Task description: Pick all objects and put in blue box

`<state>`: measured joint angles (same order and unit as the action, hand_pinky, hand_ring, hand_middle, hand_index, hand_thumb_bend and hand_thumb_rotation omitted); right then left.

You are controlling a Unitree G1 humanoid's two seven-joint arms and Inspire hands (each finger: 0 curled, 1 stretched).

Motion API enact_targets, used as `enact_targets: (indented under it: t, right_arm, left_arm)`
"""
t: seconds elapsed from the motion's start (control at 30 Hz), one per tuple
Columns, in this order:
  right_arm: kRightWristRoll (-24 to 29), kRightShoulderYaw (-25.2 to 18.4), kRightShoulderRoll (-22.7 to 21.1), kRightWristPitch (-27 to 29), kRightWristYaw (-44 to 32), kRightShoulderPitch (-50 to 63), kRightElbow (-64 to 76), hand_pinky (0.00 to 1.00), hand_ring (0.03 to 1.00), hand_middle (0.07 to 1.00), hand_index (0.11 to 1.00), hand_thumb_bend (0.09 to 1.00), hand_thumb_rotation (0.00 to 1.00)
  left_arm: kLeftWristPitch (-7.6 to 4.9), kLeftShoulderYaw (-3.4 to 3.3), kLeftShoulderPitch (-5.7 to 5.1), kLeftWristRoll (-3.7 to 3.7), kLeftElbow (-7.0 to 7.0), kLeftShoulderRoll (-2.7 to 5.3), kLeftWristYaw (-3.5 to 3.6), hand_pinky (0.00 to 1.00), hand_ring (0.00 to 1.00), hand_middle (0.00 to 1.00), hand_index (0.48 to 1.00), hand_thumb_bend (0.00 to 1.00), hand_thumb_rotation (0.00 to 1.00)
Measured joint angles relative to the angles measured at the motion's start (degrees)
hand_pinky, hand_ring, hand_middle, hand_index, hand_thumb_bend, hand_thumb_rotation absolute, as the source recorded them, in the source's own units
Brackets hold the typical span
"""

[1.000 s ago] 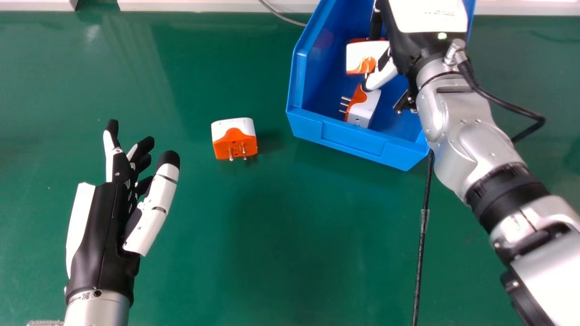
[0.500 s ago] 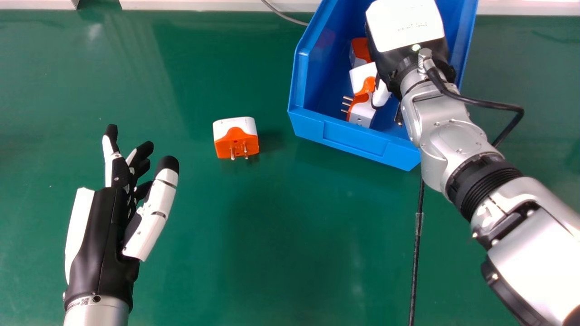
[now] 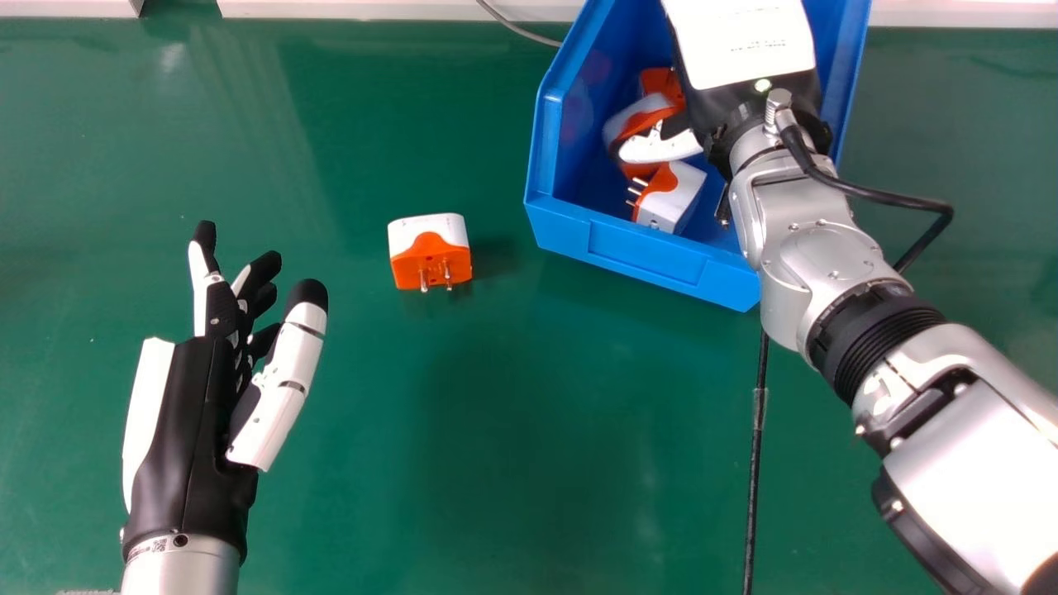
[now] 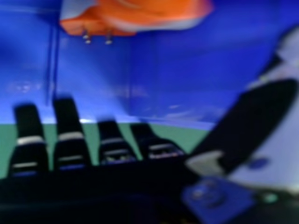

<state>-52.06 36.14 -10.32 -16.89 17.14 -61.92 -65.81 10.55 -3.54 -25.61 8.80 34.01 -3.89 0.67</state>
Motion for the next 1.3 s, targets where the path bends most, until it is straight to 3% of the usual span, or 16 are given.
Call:
enact_targets:
  t: [0.3, 0.73, 1.0, 1.3]
  right_arm:
    - [3.1, -3.3, 0.4, -3.0, 0.6, 2.1, 8.8, 0.90, 1.000, 1.000, 0.976, 0.509, 0.74]
    - [0.9, -4.9, -2.5, -11.2, -2.5, 30.3, 53.8, 0.83, 0.944, 0.996, 0.939, 0.481, 0.69]
    - [-0.2, -4.1, -4.9, -7.1, -7.9, 52.0, 80.4, 0.84, 0.944, 0.992, 0.947, 0.439, 0.63]
    - [-5.4, -1.2, -5.2, -4.0, -12.7, 66.1, 91.2, 0.85, 0.948, 0.997, 0.963, 0.452, 0.62]
  left_arm:
    - [-0.14, -0.04, 0.27, -0.45, -0.43, 0.06, 0.12, 0.89, 0.94, 0.94, 0.951, 0.33, 0.75]
    - [-0.54, -0.07, 0.09, -0.38, -0.87, 0.05, 0.27, 0.89, 0.94, 0.94, 0.950, 0.33, 0.76]
    - [-0.02, -0.17, -0.09, 0.15, -0.29, -0.06, 0.23, 0.88, 0.94, 0.94, 0.950, 0.33, 0.75]
    - [0.12, -0.16, -0.05, 0.17, -0.03, -0.05, 0.30, 0.88, 0.94, 0.94, 0.950, 0.33, 0.75]
